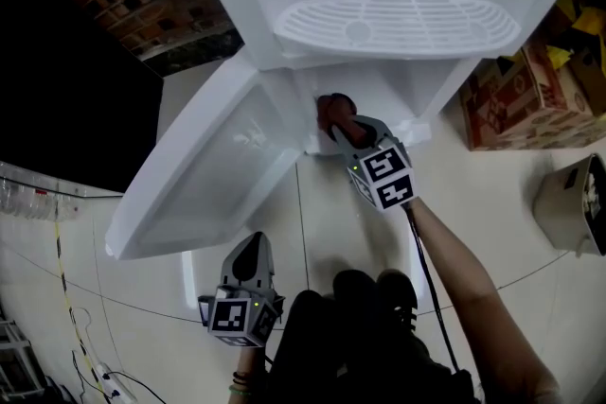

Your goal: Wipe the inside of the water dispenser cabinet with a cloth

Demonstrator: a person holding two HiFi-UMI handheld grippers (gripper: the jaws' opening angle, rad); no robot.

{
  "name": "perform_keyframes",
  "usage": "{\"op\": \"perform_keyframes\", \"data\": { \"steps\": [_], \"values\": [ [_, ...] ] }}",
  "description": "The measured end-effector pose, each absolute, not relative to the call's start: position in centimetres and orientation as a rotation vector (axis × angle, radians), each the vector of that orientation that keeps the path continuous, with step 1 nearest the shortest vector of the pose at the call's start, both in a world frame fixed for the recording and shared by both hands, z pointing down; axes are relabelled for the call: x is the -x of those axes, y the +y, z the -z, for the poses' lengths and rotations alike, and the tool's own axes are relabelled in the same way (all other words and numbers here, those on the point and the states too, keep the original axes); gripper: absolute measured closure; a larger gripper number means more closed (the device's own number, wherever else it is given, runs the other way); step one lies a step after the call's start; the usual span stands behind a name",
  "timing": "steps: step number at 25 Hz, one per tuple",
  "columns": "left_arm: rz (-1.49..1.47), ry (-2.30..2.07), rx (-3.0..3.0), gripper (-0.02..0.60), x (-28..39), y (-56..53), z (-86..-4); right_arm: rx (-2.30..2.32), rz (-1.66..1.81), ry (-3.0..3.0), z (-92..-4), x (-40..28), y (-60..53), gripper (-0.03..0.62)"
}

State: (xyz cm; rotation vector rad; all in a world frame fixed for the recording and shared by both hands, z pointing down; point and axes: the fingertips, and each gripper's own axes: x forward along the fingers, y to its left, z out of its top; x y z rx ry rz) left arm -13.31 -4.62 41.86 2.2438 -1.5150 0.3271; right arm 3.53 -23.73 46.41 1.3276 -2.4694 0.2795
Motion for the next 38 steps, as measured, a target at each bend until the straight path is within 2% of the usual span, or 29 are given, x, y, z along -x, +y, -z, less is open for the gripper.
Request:
{"op": "perform_keyframes", "data": {
  "steps": [9, 15, 20, 29, 38],
  "values": [
    [-0.358, -1.517, -2.238, 0.598, 13.9, -4.9, -42.2, -1.704, -0.067, -2.675, -32.3, -7.9, -27.9, 0.516],
    [-0.371, -1.524, -2.232, 0.598, 14.4, -5.7, -42.5, -1.764, 0.0, -2.754, -28.6, -7.8, -29.5, 0.516],
    [-0.387, -1.491, -2.236, 0.598, 13.9, -5.9, -43.3, -1.659, -0.004, -2.72, -31.6, -5.6, -30.9, 0.516],
    [-0.389, -1.487, -2.219, 0.598, 14.3, -5.8, -43.9, -1.472, -0.279, -2.489, -45.0, -3.8, -30.3, 0.517],
    [-0.386, -1.483, -2.22, 0.598, 14.2, -5.7, -43.9, -1.414, -0.304, -2.453, -46.7, -3.2, -29.3, 0.517]
  ]
}}
